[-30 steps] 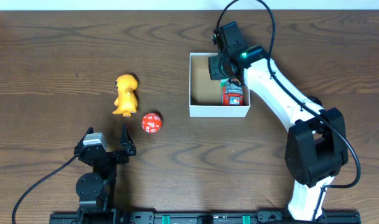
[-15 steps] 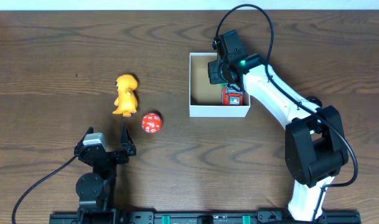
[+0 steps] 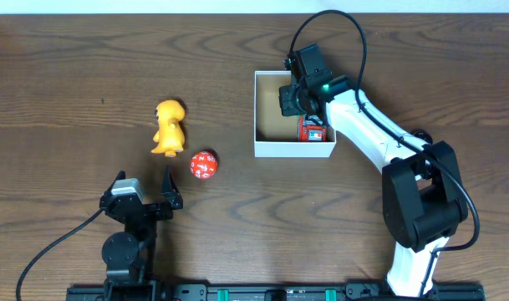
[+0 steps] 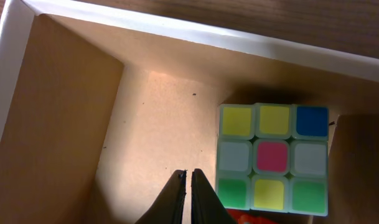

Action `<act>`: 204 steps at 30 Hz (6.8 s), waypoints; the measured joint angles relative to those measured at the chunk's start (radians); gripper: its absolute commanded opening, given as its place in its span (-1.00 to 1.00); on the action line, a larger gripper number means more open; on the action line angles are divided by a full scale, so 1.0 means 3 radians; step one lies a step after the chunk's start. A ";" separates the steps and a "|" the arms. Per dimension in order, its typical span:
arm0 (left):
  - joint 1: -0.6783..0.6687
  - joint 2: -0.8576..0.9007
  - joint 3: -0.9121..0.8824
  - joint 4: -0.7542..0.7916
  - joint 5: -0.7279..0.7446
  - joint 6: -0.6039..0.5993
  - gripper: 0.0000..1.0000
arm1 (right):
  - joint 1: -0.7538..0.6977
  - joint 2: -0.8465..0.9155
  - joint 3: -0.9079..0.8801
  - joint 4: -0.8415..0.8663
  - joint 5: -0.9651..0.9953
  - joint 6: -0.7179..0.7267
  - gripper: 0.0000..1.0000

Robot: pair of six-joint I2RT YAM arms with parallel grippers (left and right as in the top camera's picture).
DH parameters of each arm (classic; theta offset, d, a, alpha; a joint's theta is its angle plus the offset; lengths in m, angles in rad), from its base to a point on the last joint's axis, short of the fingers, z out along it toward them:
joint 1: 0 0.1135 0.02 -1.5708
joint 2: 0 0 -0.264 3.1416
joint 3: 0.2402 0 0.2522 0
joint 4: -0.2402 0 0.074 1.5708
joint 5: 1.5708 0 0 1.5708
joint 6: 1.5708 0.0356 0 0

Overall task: Pack container
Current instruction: 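Lower the cube into the box beside the toy robot and release, then move the right gripper toward the small black round object, then lower the right gripper and grasp the black round object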

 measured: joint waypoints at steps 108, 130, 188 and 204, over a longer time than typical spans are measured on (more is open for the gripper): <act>0.0000 0.0001 0.0000 0.0000 0.0000 0.0000 0.96 | -0.2382 -0.0890 -0.1138 -0.0329 0.0375 0.0116 0.93; 0.0000 0.0001 0.0000 -0.0001 0.0000 0.0000 0.96 | -0.2529 -0.0365 -0.1181 -0.0052 -0.0209 -0.0556 0.76; 0.0000 0.0001 0.0000 -0.0001 0.0000 0.0000 0.96 | -0.2331 -0.0253 -0.0549 -0.0601 0.0093 -0.0759 0.56; 0.0000 0.0001 0.0000 0.0000 0.0000 0.0000 0.96 | -0.2331 -0.0037 -0.0549 -0.0604 0.0092 -0.0765 0.47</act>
